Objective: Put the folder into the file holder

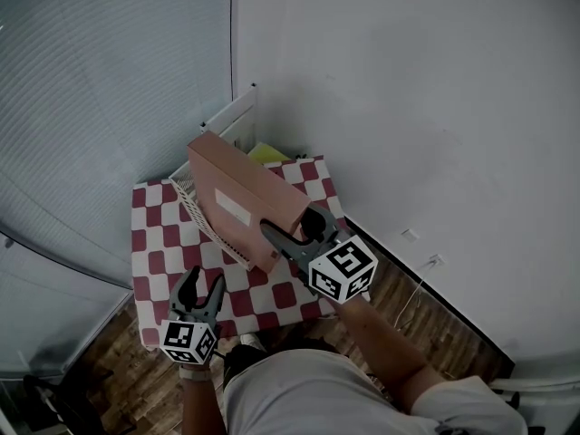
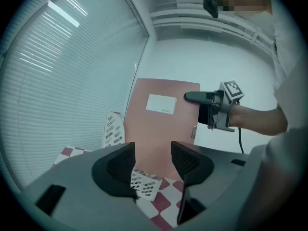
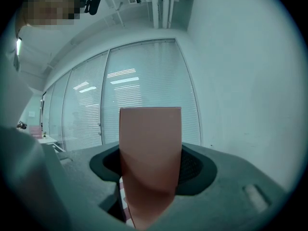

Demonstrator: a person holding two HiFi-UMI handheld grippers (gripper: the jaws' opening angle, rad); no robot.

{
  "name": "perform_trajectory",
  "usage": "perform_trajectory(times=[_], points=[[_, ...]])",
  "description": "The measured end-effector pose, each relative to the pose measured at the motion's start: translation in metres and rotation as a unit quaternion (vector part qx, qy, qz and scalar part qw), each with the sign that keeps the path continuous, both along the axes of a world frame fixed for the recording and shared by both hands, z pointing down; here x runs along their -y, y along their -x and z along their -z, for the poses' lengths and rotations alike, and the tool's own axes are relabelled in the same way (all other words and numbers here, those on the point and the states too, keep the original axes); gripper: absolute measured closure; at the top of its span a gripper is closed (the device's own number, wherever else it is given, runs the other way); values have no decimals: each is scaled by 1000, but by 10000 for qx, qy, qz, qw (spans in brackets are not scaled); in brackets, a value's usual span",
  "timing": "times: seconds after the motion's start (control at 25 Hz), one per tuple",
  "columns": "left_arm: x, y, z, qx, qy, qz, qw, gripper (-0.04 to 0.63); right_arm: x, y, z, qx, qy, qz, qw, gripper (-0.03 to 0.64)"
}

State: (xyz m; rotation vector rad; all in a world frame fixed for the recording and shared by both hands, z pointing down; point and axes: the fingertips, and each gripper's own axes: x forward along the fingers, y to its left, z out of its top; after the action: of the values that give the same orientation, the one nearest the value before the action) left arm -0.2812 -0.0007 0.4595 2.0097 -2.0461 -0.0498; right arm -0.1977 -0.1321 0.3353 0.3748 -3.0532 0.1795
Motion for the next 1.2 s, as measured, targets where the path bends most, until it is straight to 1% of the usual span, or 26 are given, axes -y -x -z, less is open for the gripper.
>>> perform_trajectory(times=[0.44,0.6,0.8,1.0,1.2], points=[[5,30,-11,-77,113,-348,9993,377,8,50,-5,-107,-99,-42,9999,337],[6,36,-11,-82,171,-363,9992,377,12,60,-4,-87,-100,-36,9999,337],[4,34,-9,-75,191,-171,9996,377,15,66,-4,-81,-142,62,9998,337],[-6,32,-10,-134,210,237,9994,379,19,70,-6,-69,-185,159,9997,337],[-18,26,-16,-195,324,567,9977,379,24,74,-12,-74,-153,168,9997,337]])
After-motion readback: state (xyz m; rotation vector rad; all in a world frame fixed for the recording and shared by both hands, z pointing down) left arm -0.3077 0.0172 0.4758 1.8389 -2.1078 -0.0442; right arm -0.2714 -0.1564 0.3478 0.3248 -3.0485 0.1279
